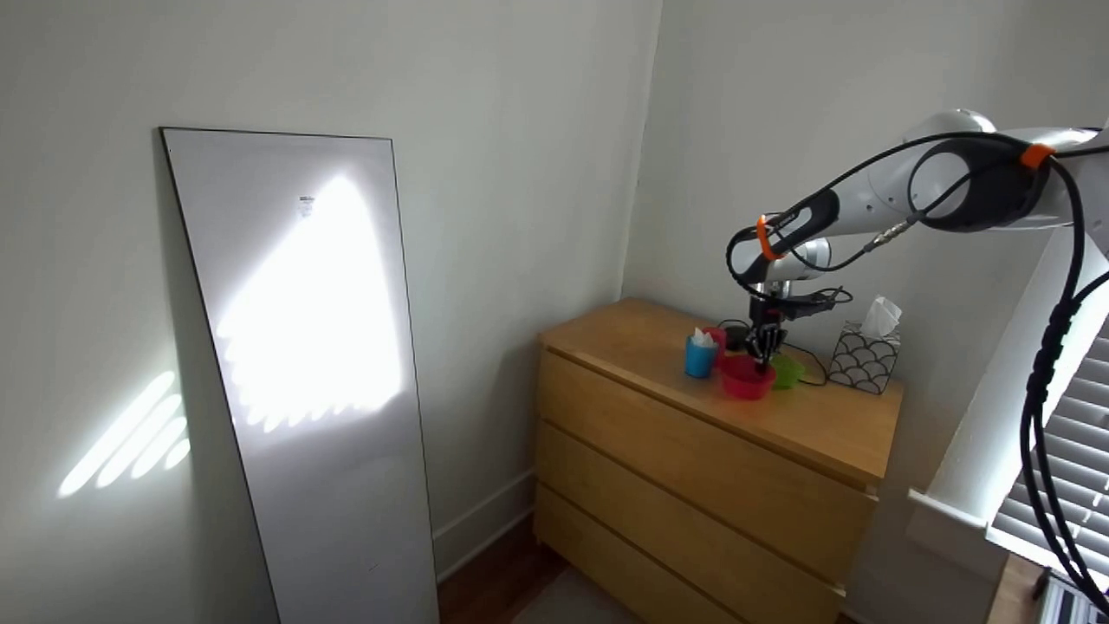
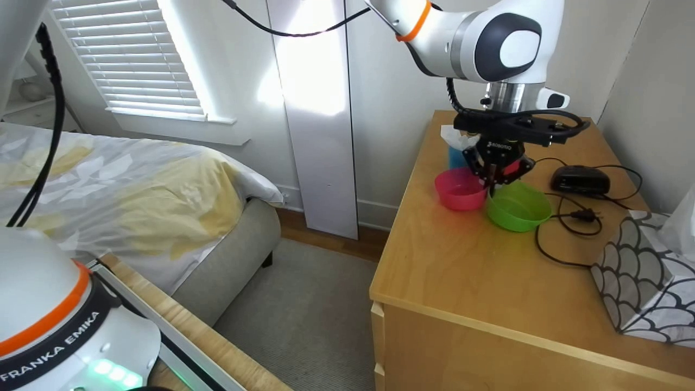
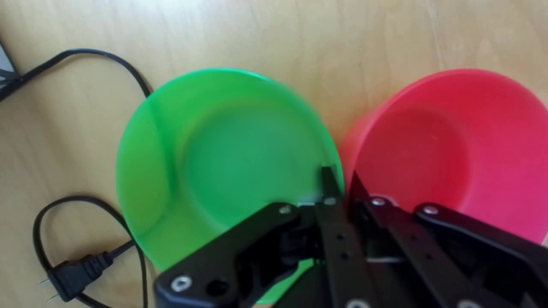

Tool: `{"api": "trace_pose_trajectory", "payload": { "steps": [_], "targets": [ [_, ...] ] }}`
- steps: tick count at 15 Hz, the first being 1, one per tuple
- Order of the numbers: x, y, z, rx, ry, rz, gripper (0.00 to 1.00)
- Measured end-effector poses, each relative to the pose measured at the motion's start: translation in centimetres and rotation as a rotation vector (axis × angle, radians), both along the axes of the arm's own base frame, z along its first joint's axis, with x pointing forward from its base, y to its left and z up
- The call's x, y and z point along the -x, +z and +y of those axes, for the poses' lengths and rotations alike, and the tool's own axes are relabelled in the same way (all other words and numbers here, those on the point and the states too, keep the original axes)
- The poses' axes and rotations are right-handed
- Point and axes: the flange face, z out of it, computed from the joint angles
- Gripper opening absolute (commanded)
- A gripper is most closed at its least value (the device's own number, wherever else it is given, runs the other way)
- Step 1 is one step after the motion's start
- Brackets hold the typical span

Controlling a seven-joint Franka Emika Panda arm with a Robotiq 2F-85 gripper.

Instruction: Move the pink and green bowls to the left

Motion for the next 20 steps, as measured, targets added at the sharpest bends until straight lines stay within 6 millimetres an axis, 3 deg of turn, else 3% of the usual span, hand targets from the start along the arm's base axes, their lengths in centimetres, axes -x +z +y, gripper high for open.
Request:
{"api": "trace_pose_trajectory", "payload": {
  "steps": [5, 9, 11, 15, 19, 20],
  "targets": [
    [0.6, 1.7, 0.8, 0.065, -0.066, 0.010, 0.02],
    [2.7, 3.3, 3.1, 0.127, -0.111, 0.041, 0.02],
    [3.9, 5.0, 4.8, 0.155, -0.111, 0.053, 0.02],
    [6.3, 10.2, 8.8, 0.243, -0.076, 0.068, 0.02],
    [7.2, 18.2, 12.4, 0.444, 0.014, 0.111, 0.02],
    [7.1, 20.2, 13.4, 0.462, 0.050, 0.103, 0.07]
  ]
}}
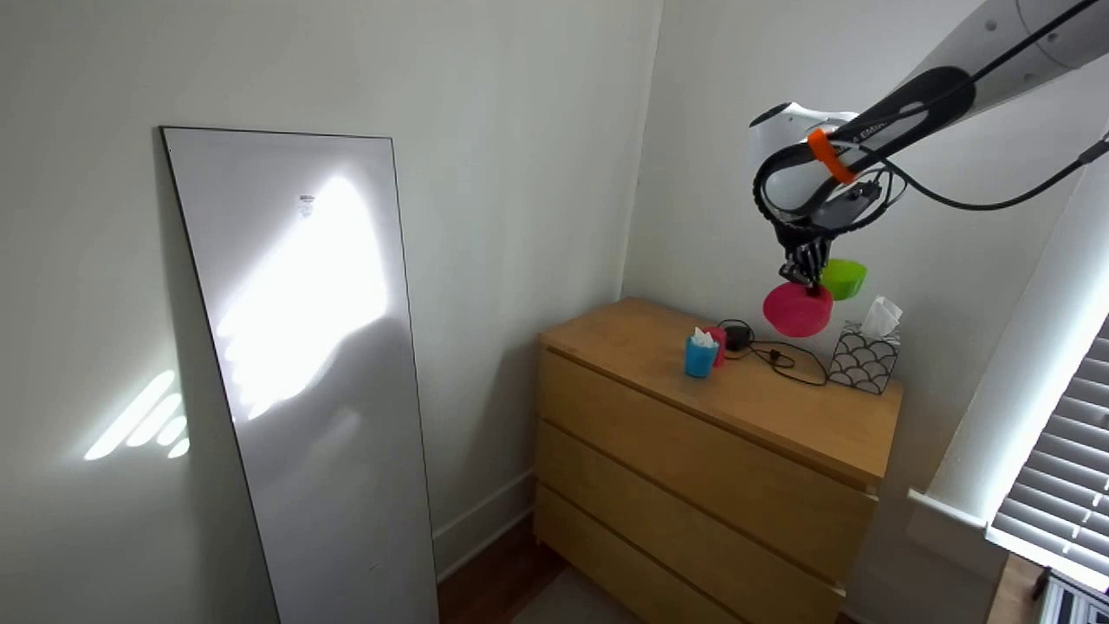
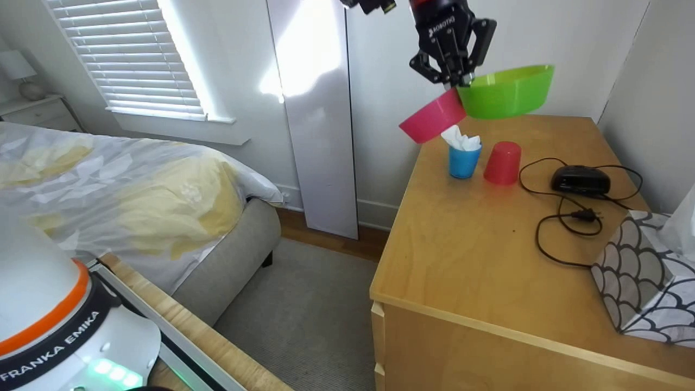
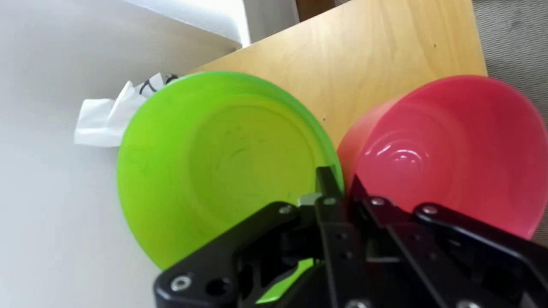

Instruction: Move the pink and green bowls to the left

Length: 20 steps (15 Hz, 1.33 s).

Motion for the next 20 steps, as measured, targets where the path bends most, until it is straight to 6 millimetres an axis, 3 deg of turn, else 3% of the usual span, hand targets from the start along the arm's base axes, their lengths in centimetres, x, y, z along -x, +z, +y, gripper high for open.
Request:
{"api": "trace_pose_trajectory", "payload": {
  "steps": [2, 6, 7, 10, 16, 18, 20],
  "targets": [
    [-0.1, 1.5, 0.7, 0.002, 0.012, -0.019, 0.07],
    [0.0, -0.1, 0.0, -0.002, -0.001, 0.007, 0.07],
    [0.0, -0.2, 0.0, -0.002, -0.002, 0.009, 0.02],
    [-0.4, 0.0, 0.1, 0.004, 0.013, 0.003, 0.02],
    [-7.4, 5.8, 2.0, -0.009, 0.258, -0.085, 0.02],
    [-10.0, 6.6, 1.8, -0.057, 0.318, -0.110, 0.02],
    [-12.3, 6.0, 1.0, -0.106, 0.358, -0.127, 0.02]
  ]
}}
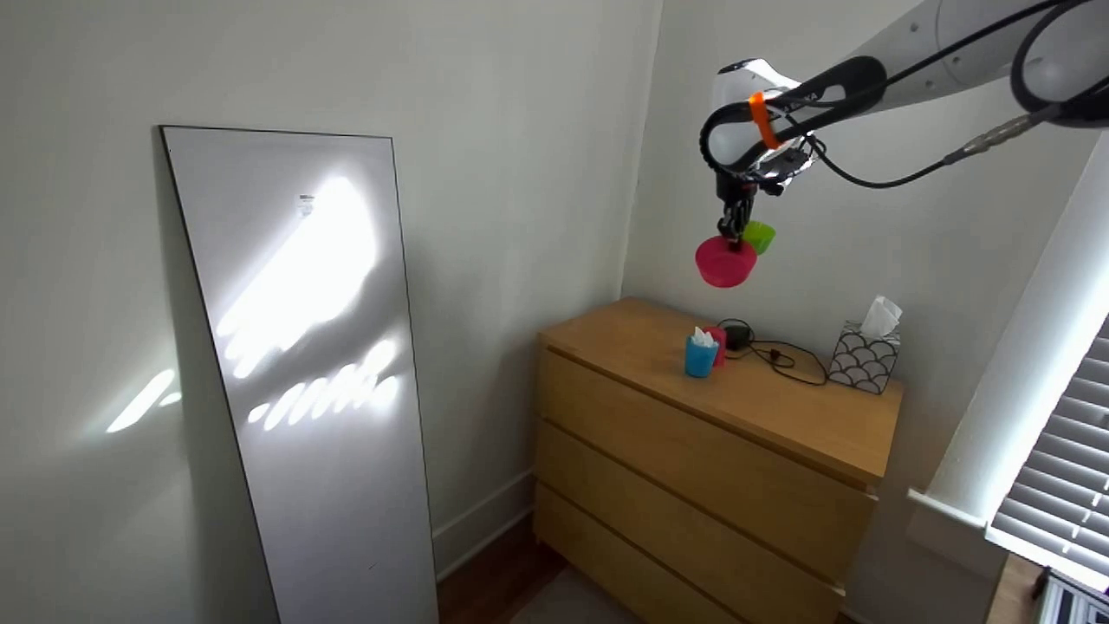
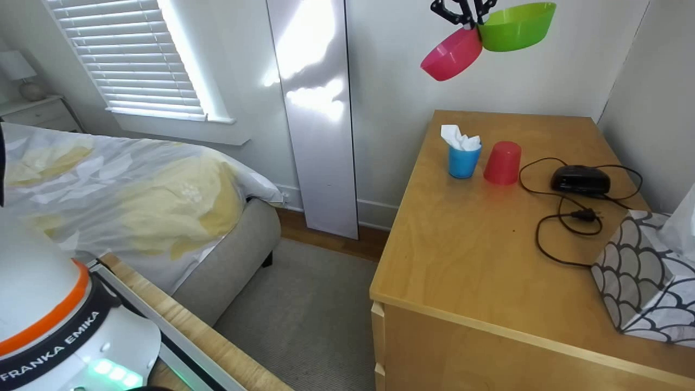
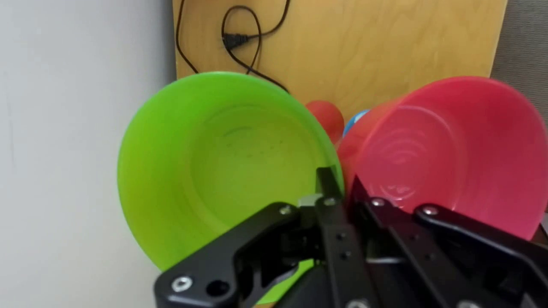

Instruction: Move the pink and green bowls to the left

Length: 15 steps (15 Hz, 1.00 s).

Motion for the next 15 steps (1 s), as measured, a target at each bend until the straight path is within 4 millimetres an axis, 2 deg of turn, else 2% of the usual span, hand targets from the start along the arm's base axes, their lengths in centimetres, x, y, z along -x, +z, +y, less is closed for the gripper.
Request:
{"api": "trace_pose_trajectory", "payload": {
  "steps": [4, 8, 10, 11, 15],
  "targets": [
    [-4.1, -3.2, -1.6, -0.066, 0.071, -0.023, 0.02],
    [-7.2, -6.1, -2.5, -0.084, 0.096, -0.064, 0.02],
    [-8.4, -7.4, -2.4, -0.110, 0.101, -0.090, 0.02],
    [-9.0, -8.0, -2.3, -0.125, 0.106, -0.099, 0.07],
    [-10.2, -9.7, -2.0, -0.154, 0.114, -0.117, 0.07]
  ]
}}
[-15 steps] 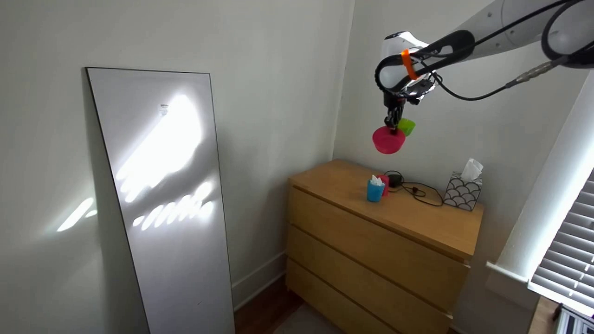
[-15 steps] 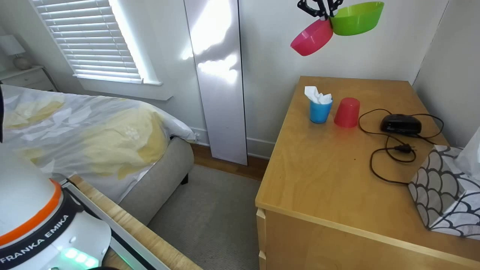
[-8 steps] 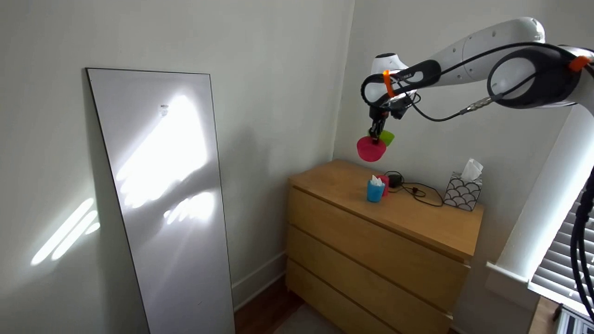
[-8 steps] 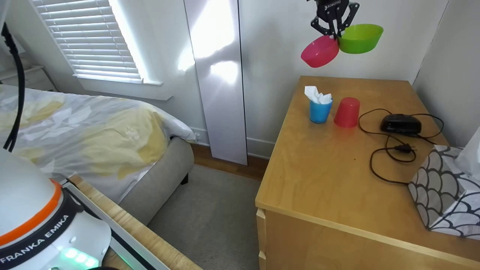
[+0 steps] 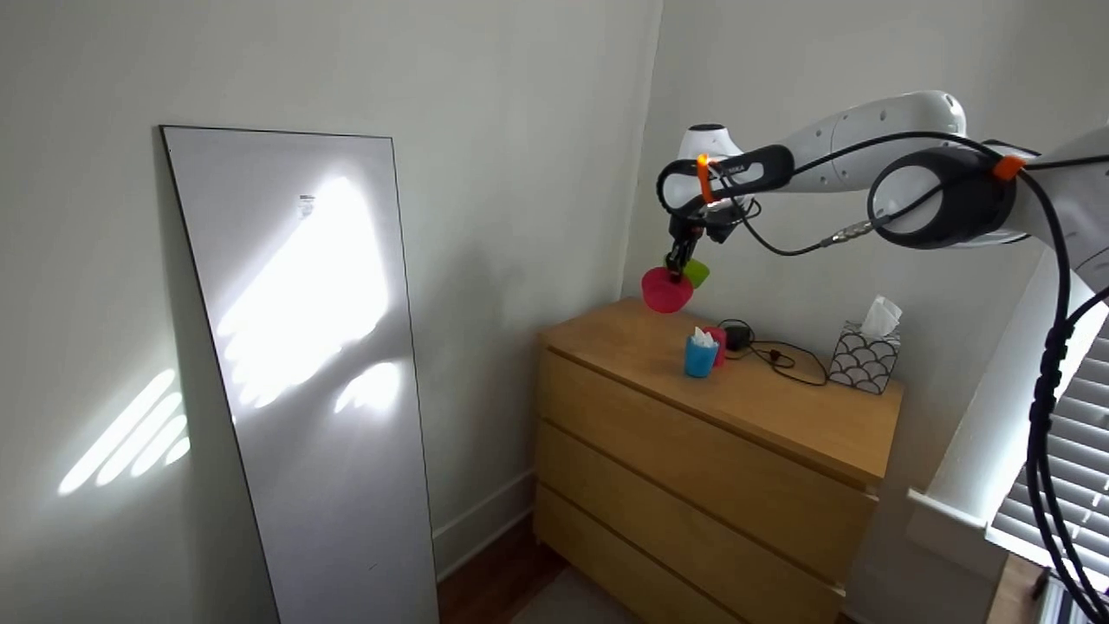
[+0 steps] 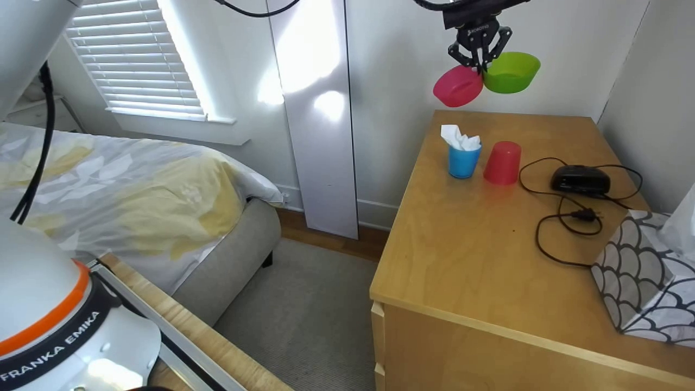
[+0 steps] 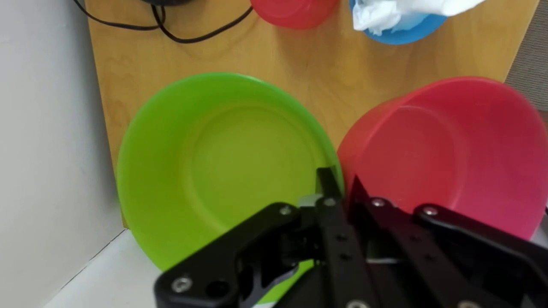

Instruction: Move the pink and green bowls to the left

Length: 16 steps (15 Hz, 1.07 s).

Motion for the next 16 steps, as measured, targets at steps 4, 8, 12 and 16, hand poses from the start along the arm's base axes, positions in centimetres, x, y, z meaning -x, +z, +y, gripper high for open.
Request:
{"api": "trace_pose_trajectory", "payload": {
  "steps": [4, 8, 12, 16],
  "targets": [
    [-0.1, 0.2, -0.1, 0.002, -0.001, -0.008, 0.02],
    [-0.4, -0.5, -0.4, -0.011, 0.001, -0.009, 0.02],
    [-0.6, -3.4, -2.1, -0.052, 0.026, -0.002, 0.02],
    [-0.4, -6.8, -4.4, -0.104, 0.059, 0.007, 0.02]
  ]
}}
